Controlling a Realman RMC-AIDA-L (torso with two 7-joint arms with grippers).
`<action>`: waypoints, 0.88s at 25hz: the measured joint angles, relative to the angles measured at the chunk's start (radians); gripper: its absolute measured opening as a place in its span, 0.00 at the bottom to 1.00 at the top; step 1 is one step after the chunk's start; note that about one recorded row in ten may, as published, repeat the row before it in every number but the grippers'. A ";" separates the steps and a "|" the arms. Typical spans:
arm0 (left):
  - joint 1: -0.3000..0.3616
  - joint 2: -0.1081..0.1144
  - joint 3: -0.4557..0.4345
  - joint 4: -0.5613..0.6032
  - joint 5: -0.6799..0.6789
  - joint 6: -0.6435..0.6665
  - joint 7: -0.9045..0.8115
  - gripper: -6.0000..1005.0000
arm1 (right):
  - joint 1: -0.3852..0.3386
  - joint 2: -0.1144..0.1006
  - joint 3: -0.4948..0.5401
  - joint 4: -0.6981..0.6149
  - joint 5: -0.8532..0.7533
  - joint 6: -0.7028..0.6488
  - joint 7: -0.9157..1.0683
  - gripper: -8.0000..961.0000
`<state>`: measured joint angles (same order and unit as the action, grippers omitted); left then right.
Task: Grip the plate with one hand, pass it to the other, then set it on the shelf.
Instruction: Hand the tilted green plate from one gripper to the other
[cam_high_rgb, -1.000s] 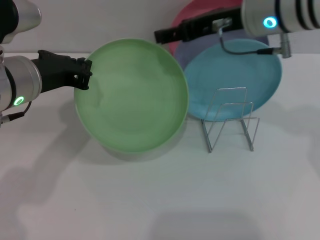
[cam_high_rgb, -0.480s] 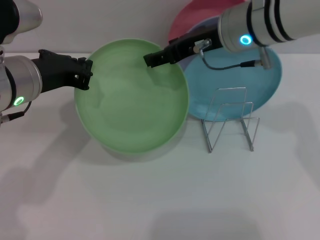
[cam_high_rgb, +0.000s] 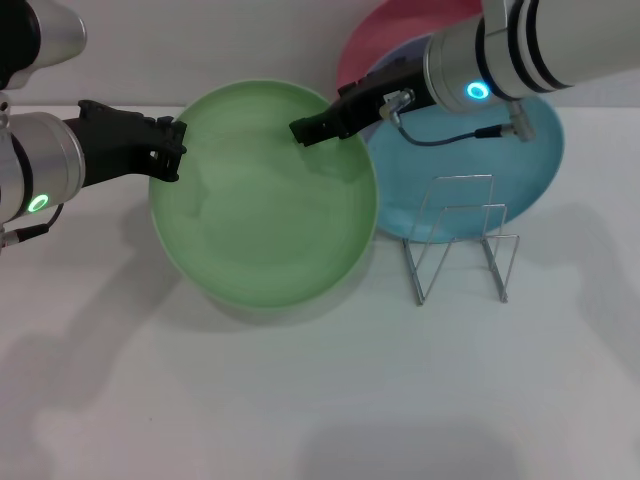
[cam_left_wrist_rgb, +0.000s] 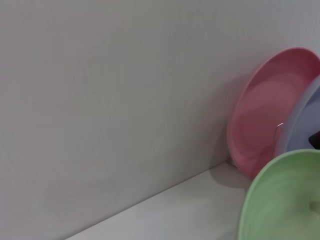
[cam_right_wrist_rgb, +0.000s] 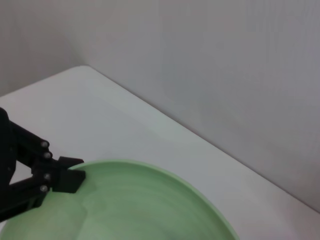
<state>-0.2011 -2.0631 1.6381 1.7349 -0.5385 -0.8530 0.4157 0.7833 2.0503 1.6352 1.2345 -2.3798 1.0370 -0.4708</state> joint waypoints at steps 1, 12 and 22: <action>-0.001 0.000 0.000 0.000 0.000 0.000 0.000 0.04 | 0.003 0.000 0.000 -0.005 0.000 -0.001 -0.002 0.77; -0.005 -0.001 0.004 0.002 0.000 -0.003 0.000 0.04 | 0.010 0.002 -0.002 -0.035 -0.001 -0.019 -0.010 0.74; -0.008 -0.002 0.014 0.002 -0.002 -0.003 0.000 0.04 | 0.015 0.002 -0.014 -0.054 -0.027 -0.025 -0.028 0.63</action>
<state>-0.2087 -2.0647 1.6523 1.7365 -0.5401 -0.8560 0.4157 0.7980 2.0525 1.6217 1.1802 -2.4069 1.0116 -0.4984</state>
